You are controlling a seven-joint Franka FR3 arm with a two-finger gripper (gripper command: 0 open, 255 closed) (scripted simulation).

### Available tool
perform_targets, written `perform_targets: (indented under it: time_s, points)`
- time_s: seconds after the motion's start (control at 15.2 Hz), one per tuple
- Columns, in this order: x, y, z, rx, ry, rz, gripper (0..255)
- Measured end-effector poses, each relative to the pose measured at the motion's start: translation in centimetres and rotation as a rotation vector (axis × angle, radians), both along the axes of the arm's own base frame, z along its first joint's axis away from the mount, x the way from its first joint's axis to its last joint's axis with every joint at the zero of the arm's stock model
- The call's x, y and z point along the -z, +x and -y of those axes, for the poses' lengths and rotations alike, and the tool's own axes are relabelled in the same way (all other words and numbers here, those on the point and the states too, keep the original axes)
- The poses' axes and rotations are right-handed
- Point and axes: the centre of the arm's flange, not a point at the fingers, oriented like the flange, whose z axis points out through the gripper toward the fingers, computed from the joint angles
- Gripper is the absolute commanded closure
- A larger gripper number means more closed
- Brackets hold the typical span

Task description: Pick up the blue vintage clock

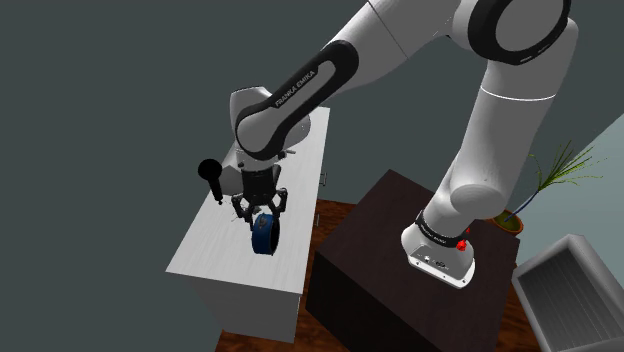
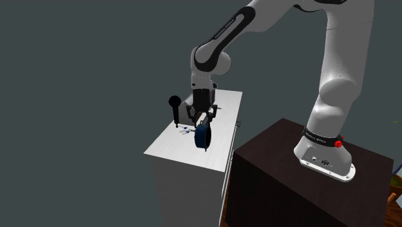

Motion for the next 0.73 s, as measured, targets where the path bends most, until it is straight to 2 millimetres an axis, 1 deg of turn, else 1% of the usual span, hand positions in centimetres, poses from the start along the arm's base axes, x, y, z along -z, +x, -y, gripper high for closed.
perform_targets:
  time_s: [0.4,0.53,0.73]
  points:
    - [0.0,0.0,0.0,0.000,0.000,0.000,255]
    - [-0.6,0.0,0.0,0.000,-0.001,-0.001,255]
    - [-2.1,-0.1,0.0,0.000,-0.001,-0.001,255]
